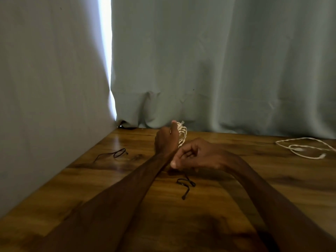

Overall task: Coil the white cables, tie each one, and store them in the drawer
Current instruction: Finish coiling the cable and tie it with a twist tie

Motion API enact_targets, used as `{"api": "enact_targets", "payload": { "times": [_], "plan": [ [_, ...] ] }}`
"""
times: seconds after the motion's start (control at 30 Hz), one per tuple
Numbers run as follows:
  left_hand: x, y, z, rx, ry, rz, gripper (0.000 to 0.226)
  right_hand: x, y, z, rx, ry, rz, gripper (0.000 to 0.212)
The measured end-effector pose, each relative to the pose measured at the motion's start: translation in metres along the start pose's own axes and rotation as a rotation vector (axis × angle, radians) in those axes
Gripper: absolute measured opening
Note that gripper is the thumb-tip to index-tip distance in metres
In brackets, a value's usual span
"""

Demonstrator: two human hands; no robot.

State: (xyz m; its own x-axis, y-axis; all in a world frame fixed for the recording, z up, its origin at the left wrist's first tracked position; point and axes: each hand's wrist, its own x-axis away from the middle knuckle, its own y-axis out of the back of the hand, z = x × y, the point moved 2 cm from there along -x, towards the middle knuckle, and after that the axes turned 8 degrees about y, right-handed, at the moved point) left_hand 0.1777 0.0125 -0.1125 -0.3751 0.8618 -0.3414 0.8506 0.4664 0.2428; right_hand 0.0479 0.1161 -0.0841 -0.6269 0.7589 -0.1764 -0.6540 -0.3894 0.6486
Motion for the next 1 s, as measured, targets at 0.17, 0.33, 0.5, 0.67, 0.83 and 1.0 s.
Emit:
{"api": "enact_targets", "payload": {
  "times": [0.17,0.33,0.5,0.67,0.83,1.0],
  "plan": [
    [-0.001,0.004,0.003,0.042,-0.002,-0.023,0.065,0.002,-0.006,-0.004,0.038,-0.049,0.149,0.028],
    [0.003,0.004,0.004,0.139,0.053,0.02,0.061,0.005,0.007,-0.007,0.06,-0.025,0.115,0.019],
    [0.003,0.003,0.004,0.156,0.06,0.039,0.067,0.01,0.015,0.0,0.063,0.026,0.03,0.025],
    [0.002,0.003,0.006,0.182,0.067,0.049,0.063,0.016,0.017,0.009,0.161,-0.012,0.085,0.032],
    [0.006,0.003,0.005,0.21,0.074,0.079,0.058,0.018,0.026,0.001,0.217,-0.044,0.092,0.026],
    [0.011,0.001,0.002,0.292,0.084,0.175,0.065,0.015,0.029,-0.014,0.308,-0.104,0.048,0.021]
  ]
}}
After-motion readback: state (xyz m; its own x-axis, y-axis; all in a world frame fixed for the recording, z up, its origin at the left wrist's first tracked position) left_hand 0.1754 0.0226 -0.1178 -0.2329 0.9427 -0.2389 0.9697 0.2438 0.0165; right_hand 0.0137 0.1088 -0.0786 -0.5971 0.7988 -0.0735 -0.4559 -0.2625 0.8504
